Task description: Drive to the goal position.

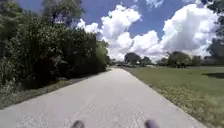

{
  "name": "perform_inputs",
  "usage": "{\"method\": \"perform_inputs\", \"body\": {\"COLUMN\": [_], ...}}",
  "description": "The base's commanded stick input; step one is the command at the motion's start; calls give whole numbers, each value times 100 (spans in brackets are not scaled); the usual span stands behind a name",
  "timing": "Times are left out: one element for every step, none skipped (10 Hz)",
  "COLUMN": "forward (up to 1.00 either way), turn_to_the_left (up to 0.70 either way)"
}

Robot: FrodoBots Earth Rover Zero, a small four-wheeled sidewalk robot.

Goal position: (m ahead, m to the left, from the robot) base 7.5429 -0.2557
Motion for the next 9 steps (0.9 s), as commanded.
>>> {"method": "perform_inputs", "body": {"forward": [50, 50, 50, 50, 50, 50, 50, 50, 50], "turn_to_the_left": [0, 0, 0, 0, 0, 0, 0, 0, 0]}}
